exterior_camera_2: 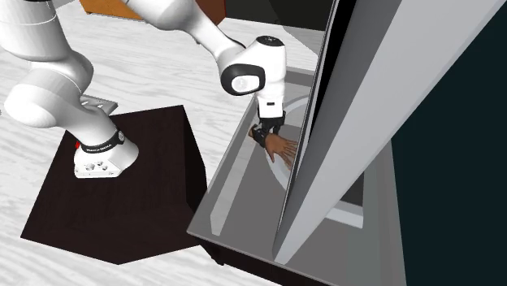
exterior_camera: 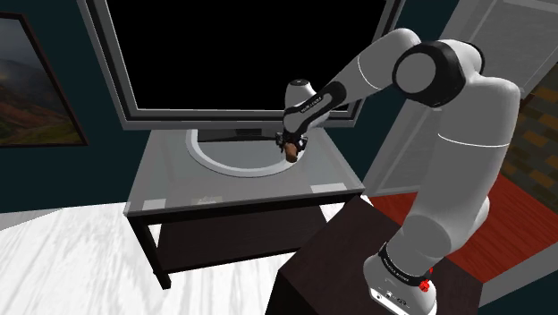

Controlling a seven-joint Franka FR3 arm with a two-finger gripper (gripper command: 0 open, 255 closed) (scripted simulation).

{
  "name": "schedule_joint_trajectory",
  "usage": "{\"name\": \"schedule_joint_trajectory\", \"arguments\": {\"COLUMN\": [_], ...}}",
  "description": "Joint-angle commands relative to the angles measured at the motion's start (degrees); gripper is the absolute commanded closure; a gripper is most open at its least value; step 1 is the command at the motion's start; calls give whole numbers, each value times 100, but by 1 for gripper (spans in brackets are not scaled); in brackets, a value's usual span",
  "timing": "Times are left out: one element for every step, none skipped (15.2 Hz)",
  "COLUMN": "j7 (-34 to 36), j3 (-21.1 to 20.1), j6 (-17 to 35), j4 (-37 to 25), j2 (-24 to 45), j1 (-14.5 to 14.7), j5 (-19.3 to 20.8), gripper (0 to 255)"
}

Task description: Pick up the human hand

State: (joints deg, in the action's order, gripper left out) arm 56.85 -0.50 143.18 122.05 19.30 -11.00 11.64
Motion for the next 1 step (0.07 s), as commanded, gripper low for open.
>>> {"name": "schedule_joint_trajectory", "arguments": {"j7": [-14], "j3": [-4], "j6": [-43], "j4": [-2], "j2": [-42], "j1": [-4], "j5": [-10], "gripper": [255]}}
